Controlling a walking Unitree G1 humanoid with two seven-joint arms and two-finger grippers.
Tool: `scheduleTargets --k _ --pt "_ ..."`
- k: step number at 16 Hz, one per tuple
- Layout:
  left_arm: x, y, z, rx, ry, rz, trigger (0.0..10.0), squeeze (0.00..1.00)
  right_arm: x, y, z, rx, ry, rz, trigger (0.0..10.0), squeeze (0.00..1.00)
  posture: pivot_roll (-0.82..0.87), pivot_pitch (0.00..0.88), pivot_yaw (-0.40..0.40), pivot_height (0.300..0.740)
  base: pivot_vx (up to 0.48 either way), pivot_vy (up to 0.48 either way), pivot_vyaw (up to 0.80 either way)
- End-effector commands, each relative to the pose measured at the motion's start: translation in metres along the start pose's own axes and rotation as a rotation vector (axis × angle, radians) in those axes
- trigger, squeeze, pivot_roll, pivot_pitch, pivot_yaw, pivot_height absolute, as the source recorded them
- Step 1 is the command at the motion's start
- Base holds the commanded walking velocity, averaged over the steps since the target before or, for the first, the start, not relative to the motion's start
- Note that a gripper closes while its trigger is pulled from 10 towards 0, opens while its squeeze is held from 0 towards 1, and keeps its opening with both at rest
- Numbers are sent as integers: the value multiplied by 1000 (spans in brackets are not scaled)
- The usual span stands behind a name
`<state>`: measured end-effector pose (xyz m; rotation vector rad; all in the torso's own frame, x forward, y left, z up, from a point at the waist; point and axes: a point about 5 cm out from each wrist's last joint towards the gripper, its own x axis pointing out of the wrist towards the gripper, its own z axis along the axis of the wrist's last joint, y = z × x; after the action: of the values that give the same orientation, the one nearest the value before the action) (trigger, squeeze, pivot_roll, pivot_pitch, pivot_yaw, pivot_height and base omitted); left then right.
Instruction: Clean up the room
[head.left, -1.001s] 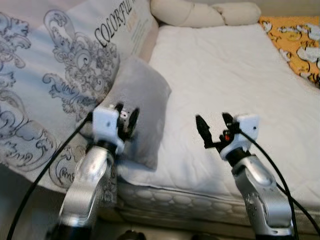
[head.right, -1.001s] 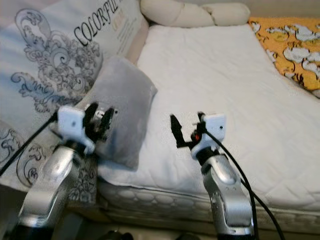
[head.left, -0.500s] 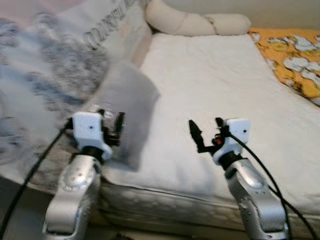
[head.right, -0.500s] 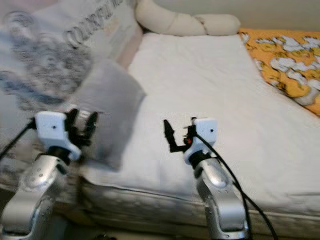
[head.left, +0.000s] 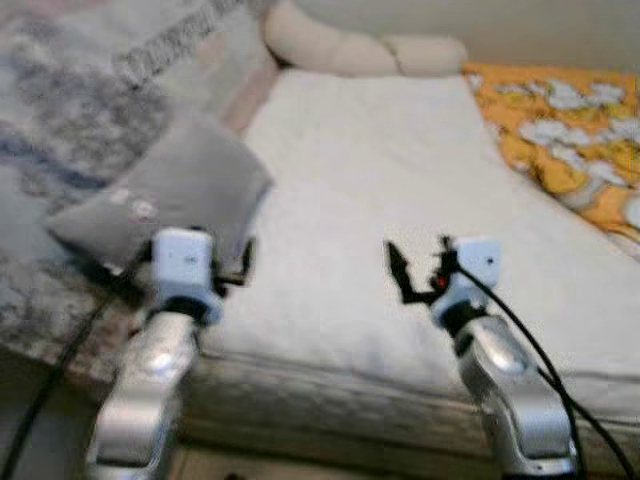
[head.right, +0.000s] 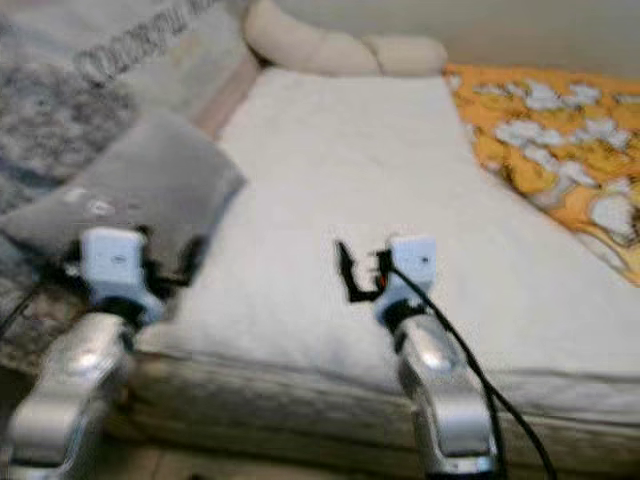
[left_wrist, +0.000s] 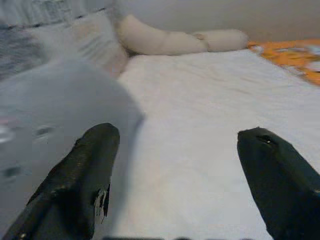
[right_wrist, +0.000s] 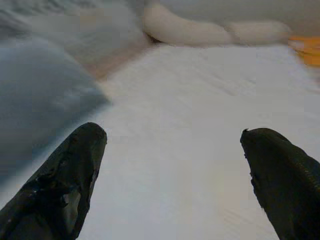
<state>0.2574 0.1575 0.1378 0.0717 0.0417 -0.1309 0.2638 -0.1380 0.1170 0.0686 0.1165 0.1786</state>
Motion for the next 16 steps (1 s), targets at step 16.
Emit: scheduleTargets --k 16 --pt "0 18 -1 35 23 58 10000 533 10 0 10 9 -27 1 10000 0 -78 1 9 740 0 -480 0"
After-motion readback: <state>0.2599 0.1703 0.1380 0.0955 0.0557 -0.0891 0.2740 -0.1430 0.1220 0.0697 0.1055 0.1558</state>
